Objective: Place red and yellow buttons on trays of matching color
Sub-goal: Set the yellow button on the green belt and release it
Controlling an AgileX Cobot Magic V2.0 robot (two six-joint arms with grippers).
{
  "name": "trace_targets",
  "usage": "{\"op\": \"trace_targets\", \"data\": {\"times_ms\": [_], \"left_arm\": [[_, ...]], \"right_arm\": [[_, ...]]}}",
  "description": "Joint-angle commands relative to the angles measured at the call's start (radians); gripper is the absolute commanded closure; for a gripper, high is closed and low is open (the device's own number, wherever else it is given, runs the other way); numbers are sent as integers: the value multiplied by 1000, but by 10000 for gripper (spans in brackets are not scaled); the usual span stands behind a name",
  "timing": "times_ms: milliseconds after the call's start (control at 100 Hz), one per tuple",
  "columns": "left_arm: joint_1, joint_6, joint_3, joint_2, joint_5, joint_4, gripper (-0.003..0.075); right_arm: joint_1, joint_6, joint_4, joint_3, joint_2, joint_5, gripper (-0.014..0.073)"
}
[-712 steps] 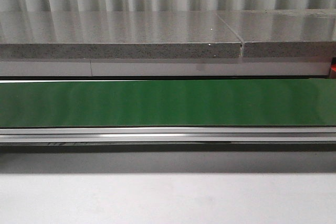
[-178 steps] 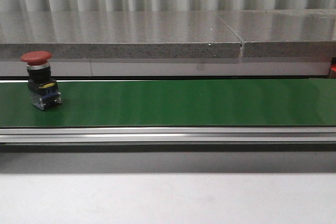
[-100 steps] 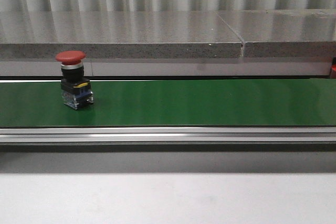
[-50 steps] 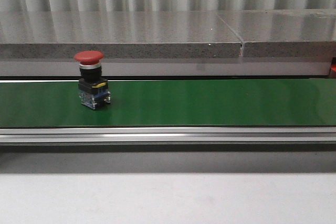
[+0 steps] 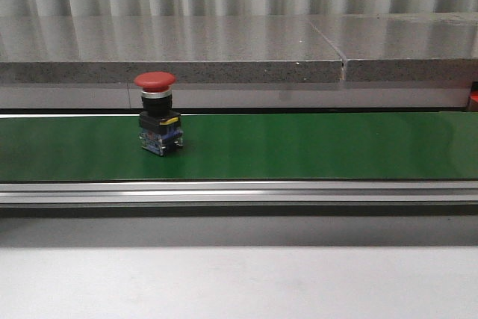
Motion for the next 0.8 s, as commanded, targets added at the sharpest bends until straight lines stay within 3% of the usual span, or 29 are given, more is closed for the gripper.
{"op": "trace_targets", "data": {"times_ms": [0, 290, 380, 550, 600, 660, 790], "left_arm": [[-7, 5, -44, 9, -35, -25, 740], [-7, 32, -62, 80, -3, -68, 708], [-7, 59, -73, 84, 13, -95, 591], [-7, 144, -117, 84, 58, -151, 197], [-7, 144, -130, 82, 65, -151, 125], [-7, 144, -138, 77, 69, -151, 93], [-21, 176, -140, 36, 69, -151, 101]], "right_arm": [[1, -4, -7, 2, -17, -80, 661], [1, -4, -7, 2, -17, -80, 661], [1, -4, -7, 2, -17, -80, 661], [1, -4, -7, 2, -17, -80, 661], [1, -4, -7, 2, -17, -80, 661], [1, -4, -7, 2, -17, -80, 661], [1, -4, -7, 2, -17, -80, 661]]}}
